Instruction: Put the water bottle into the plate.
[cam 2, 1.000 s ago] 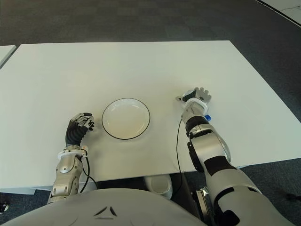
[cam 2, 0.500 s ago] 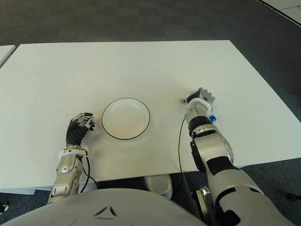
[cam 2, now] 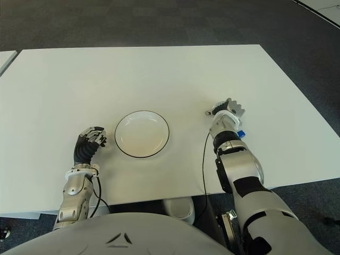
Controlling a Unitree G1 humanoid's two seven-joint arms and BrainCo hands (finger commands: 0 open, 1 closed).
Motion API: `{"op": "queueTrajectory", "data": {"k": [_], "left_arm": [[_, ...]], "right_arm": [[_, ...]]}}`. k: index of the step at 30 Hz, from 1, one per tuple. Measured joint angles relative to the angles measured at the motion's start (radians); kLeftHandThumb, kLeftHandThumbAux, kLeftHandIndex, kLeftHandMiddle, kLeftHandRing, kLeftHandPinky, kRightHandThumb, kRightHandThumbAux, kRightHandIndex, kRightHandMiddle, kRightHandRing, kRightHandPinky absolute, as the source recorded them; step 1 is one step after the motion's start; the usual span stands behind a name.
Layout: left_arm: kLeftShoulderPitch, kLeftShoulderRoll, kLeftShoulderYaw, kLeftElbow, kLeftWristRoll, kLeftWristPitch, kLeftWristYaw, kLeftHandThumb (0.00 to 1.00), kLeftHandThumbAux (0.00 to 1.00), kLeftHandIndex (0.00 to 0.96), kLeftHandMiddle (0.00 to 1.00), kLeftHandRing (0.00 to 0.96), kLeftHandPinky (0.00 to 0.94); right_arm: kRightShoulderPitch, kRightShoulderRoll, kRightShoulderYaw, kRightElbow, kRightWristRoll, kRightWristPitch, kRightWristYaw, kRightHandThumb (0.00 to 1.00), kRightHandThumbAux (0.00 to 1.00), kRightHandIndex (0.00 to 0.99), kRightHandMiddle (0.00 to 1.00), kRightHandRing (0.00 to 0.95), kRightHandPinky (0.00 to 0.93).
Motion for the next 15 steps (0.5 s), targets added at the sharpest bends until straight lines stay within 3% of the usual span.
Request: {"op": "queueTrajectory", "data": {"k": [8,15], "left_arm": [[0.0,-0.001,0.0,0.0,-0.002,0.0,0.0,0.705,0.717,0.432,0.624,0.626,0.611],[0.0,-0.001,0.001,0.0,-0.002,0.0,0.0,0.707,0.716,0.434,0.631,0.627,0.623]], "right_arm": [[0.017,-0.004,-0.02,-0.006,0.014,-0.045,-0.022,0.685,0.729,0.435,0.812,0.811,0.828],[0.076,0.02,-0.077,-0.084,0.052,-0.124,-0.179,0.692,0.728,0.436,0.827,0.825,0.832]]}}
